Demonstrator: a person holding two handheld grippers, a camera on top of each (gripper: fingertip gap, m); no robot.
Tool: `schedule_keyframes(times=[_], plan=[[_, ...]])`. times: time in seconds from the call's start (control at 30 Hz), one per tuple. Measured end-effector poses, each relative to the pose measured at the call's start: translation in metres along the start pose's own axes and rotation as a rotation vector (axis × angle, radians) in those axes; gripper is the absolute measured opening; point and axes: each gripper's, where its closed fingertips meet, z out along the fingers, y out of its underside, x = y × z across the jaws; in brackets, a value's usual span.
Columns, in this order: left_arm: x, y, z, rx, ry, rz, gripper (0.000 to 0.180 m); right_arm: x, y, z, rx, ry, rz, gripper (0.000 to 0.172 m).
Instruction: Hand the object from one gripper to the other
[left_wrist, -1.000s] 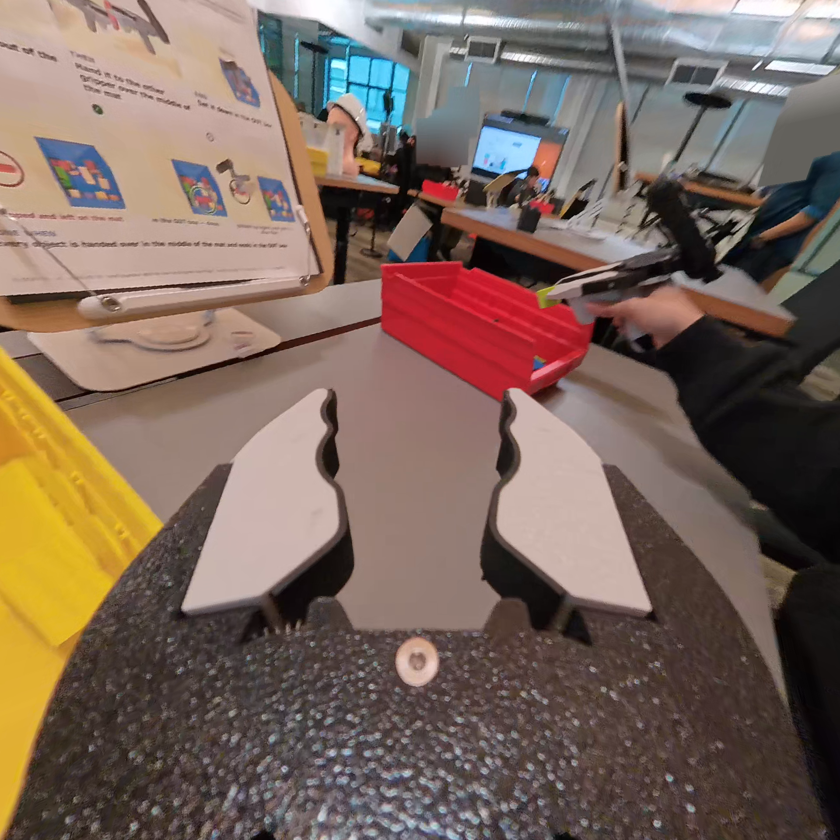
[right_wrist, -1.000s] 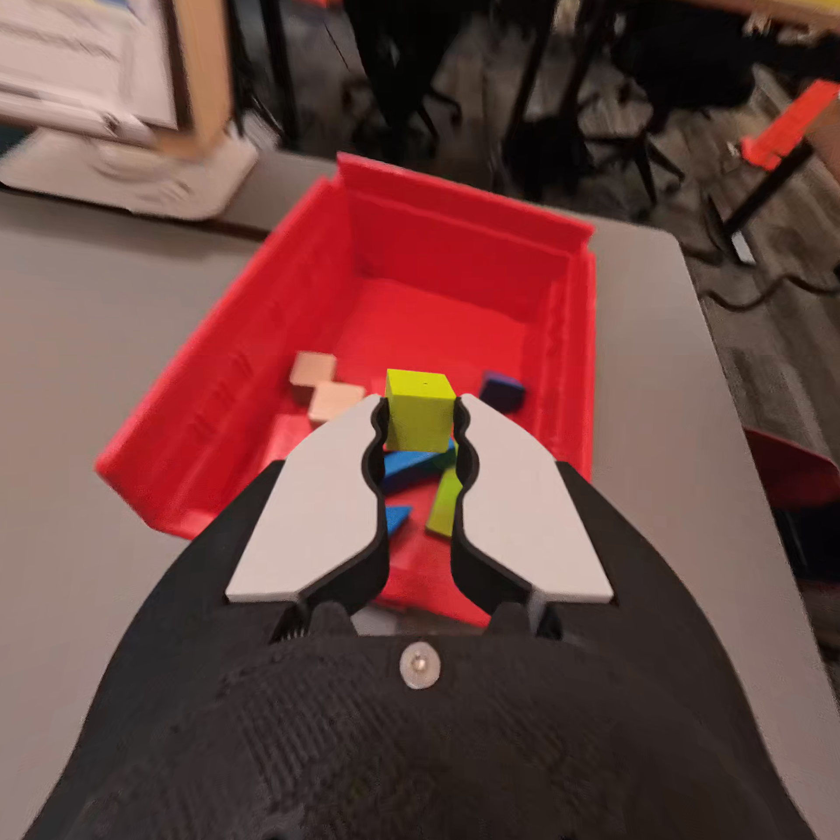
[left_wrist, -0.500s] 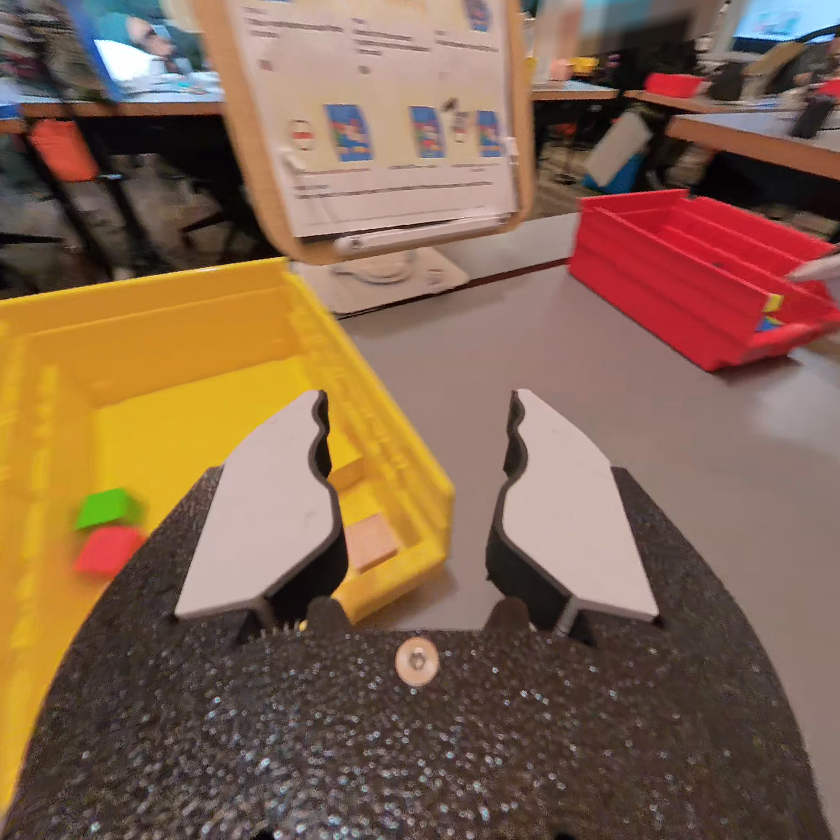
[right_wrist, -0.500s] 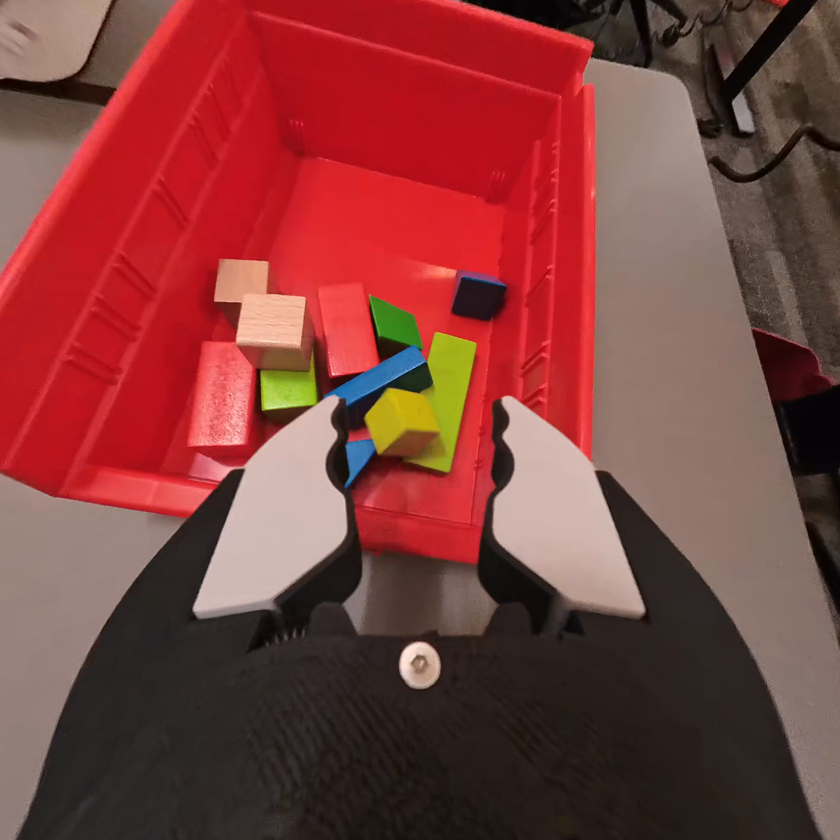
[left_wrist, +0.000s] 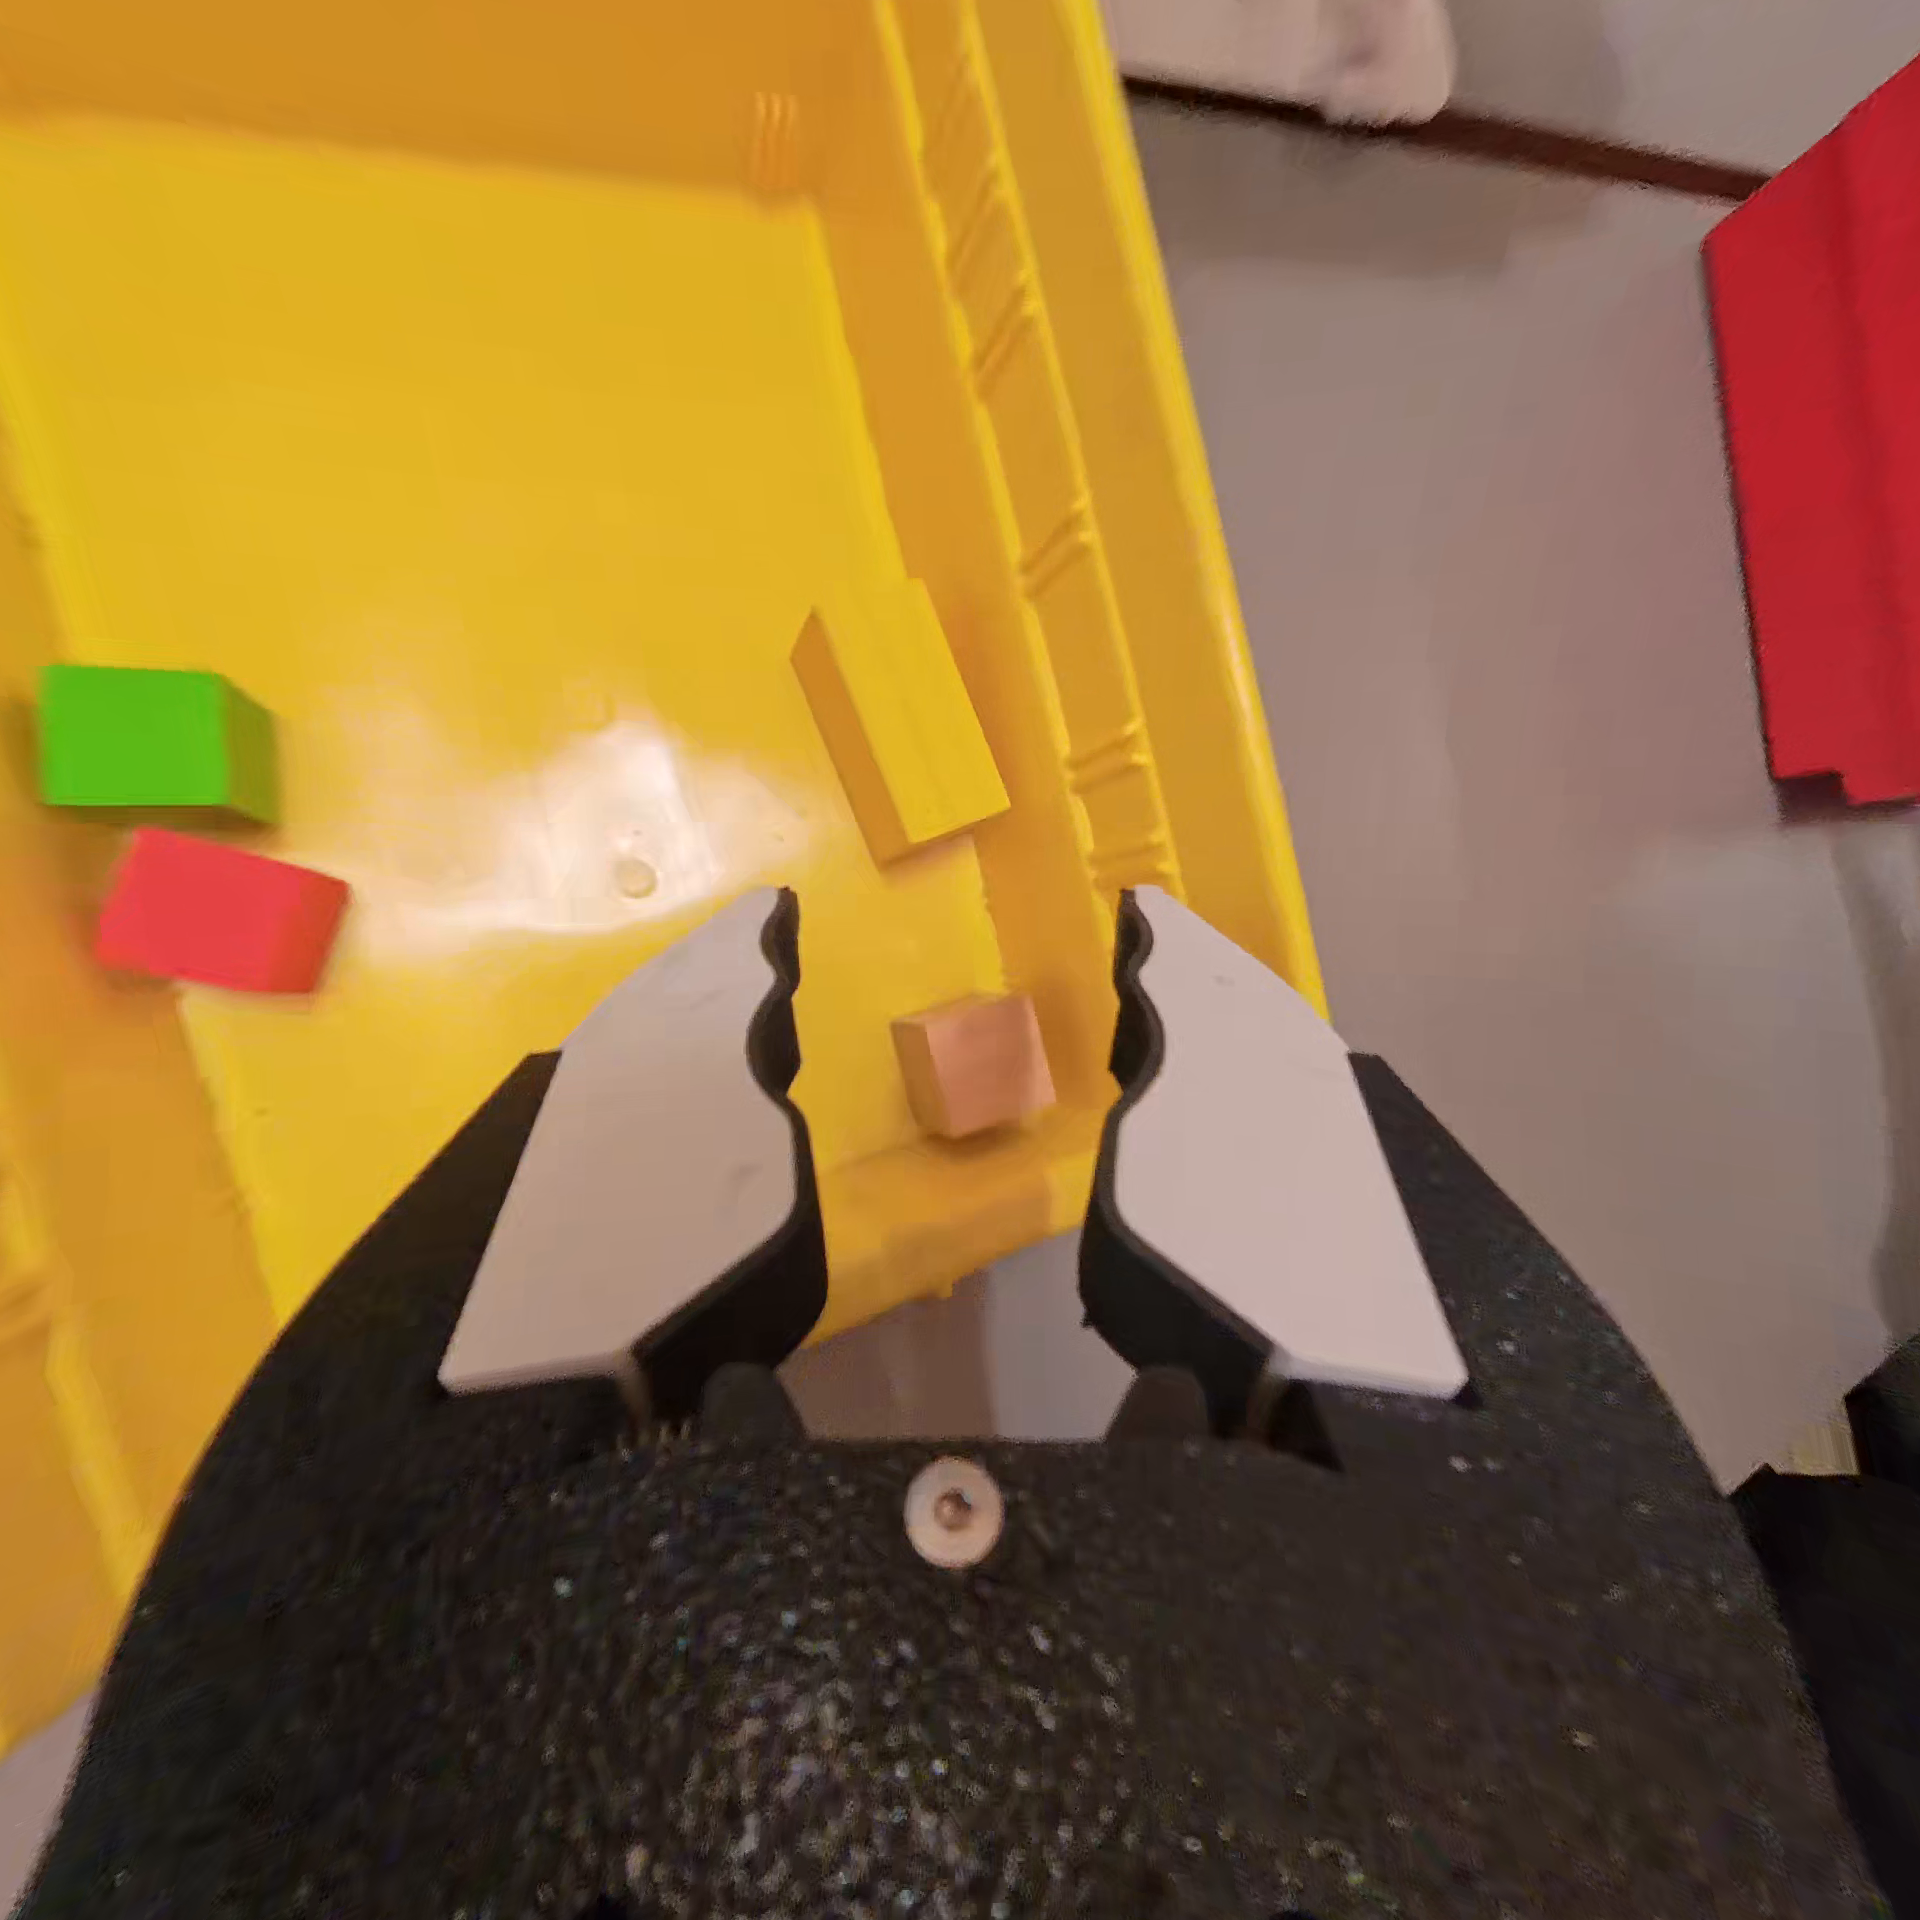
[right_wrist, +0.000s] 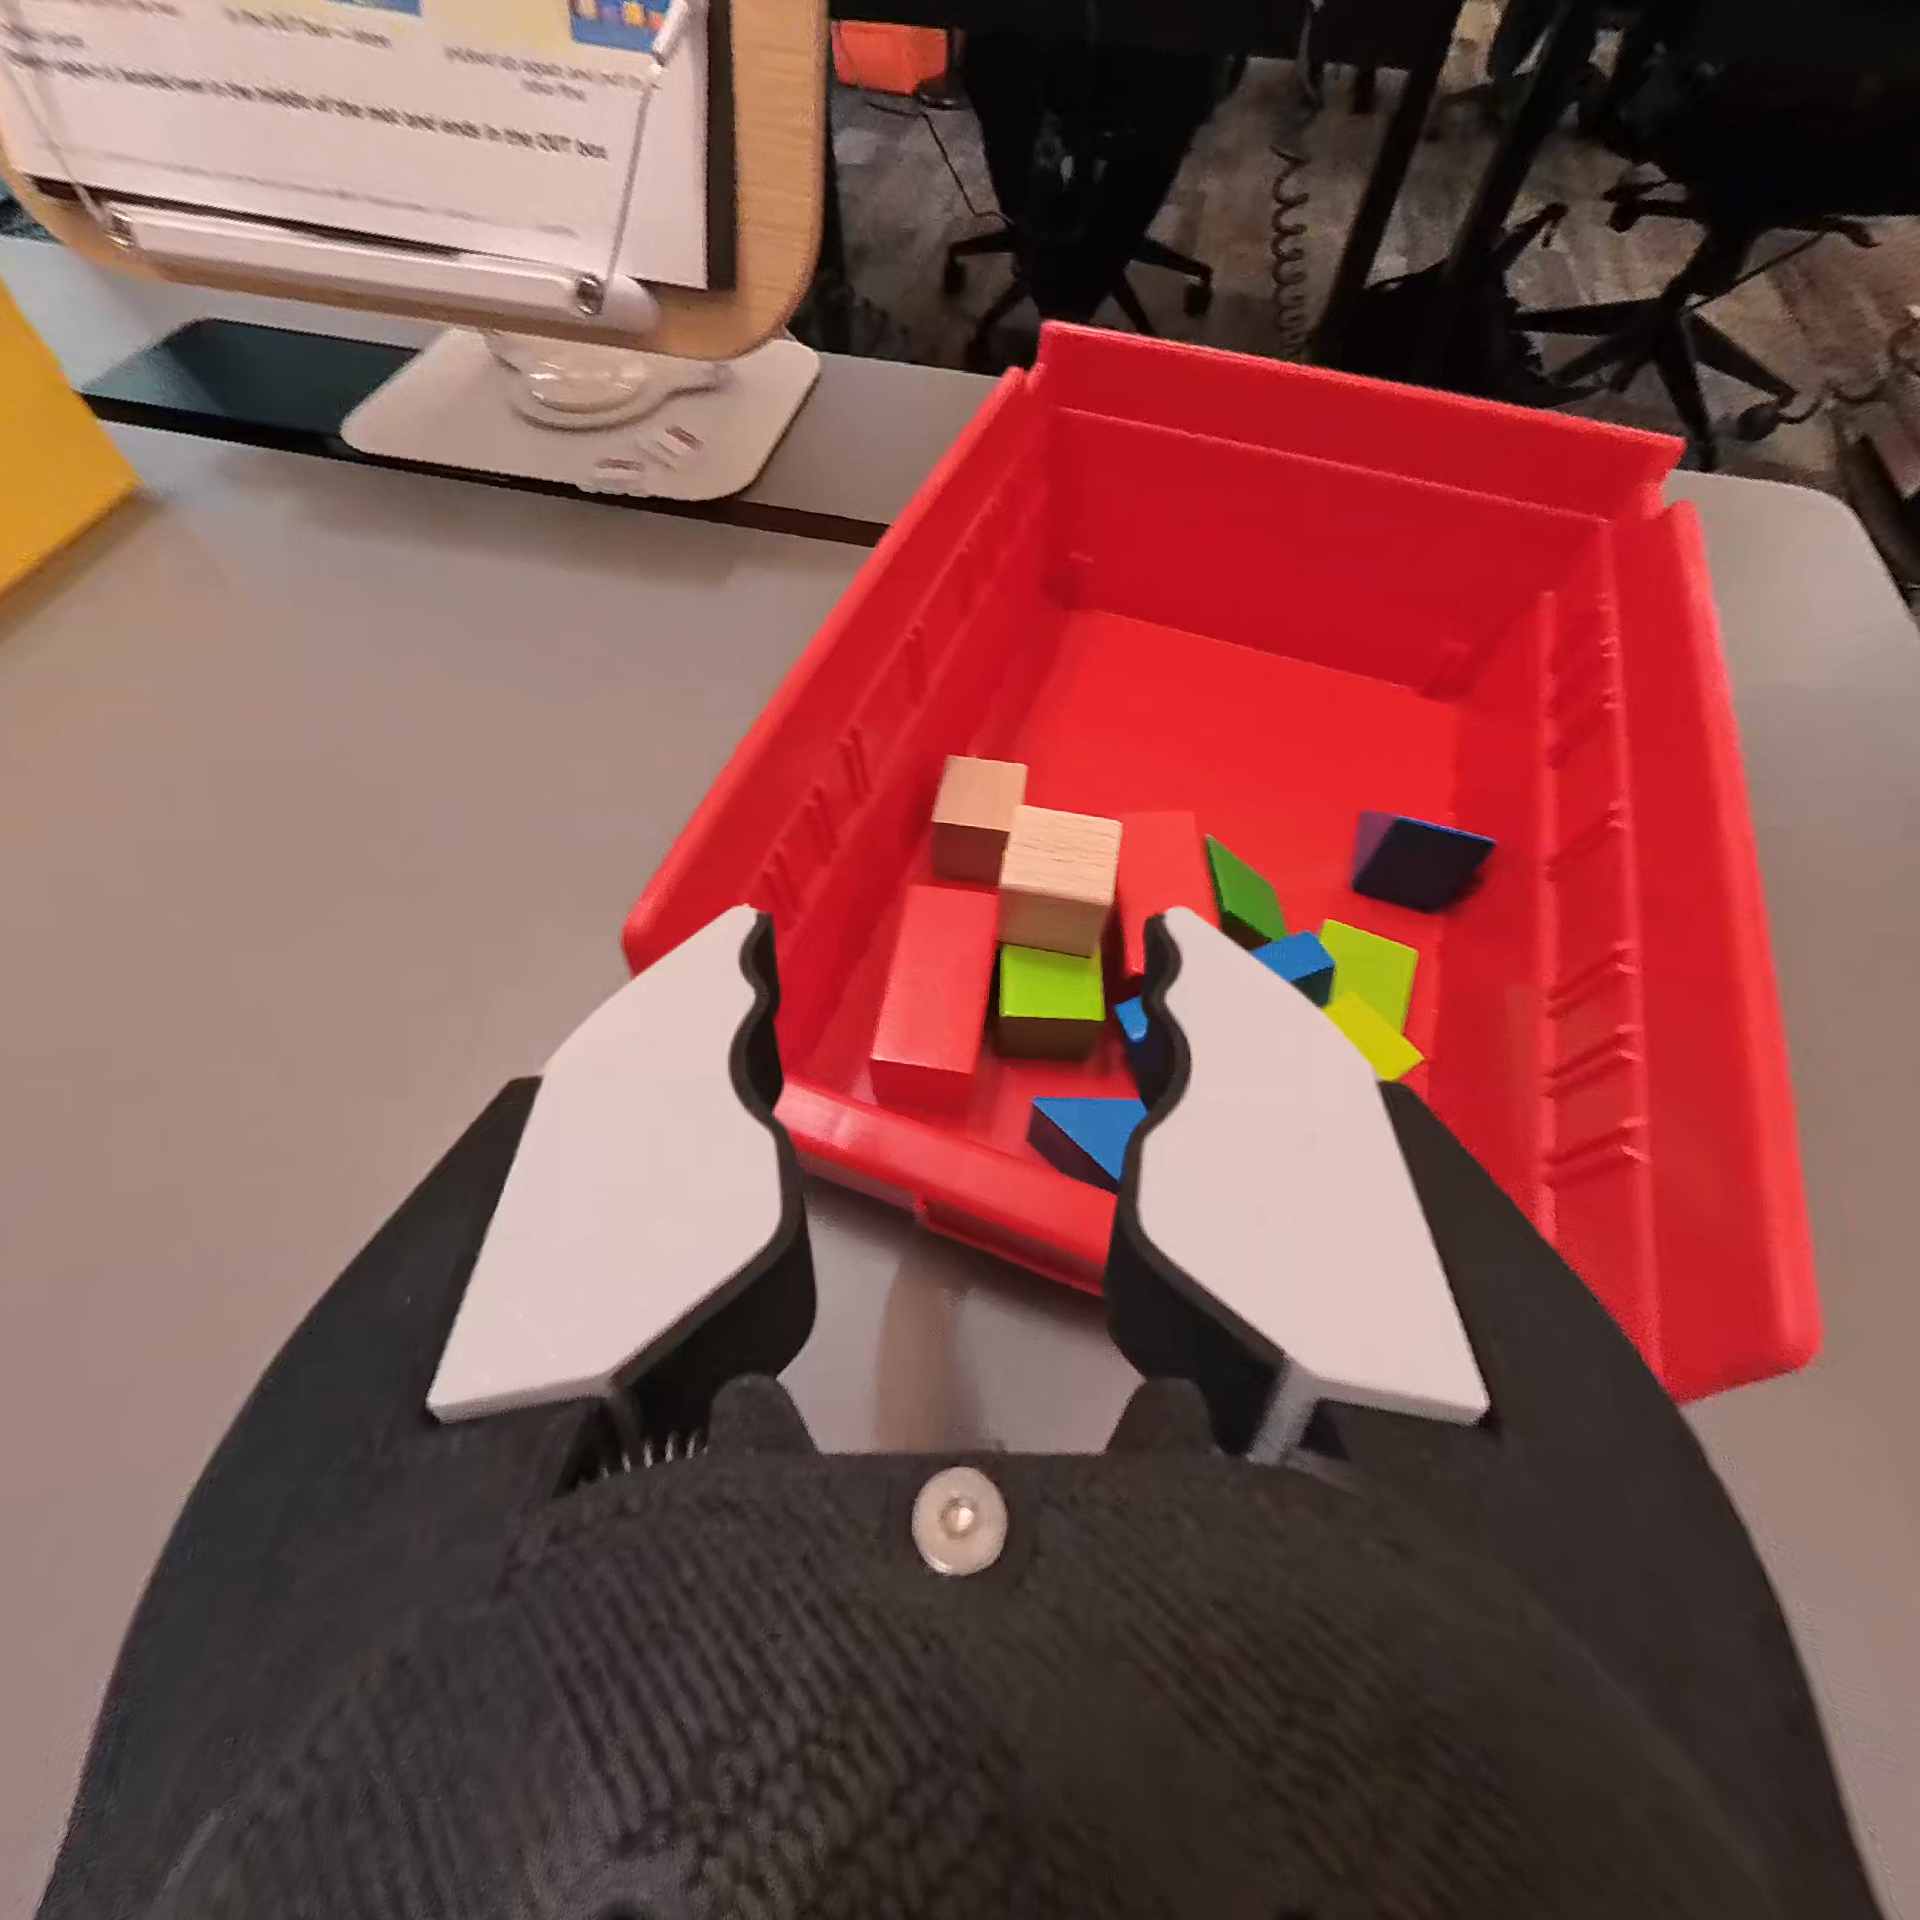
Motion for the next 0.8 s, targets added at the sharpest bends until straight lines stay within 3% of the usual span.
schedule_keyframes(times=[0.2,0.57,0.8], plan=[[-0.004,0.001,0.046,-0.127,-0.032,-0.073,0.058,-0.007,0.0,-0.007,-0.008,-0.01,-0.018,0.068],[-0.011,0.005,0.077,-0.204,-0.055,-0.135,0.04,-0.006,-0.008,-0.016,0.003,0.007,-0.007,0.068],[-0.024,0.008,0.072,-0.223,-0.122,-0.074,0.06,-0.015,-0.01,-0.01,-0.006,-0.015,-0.015,0.068]])
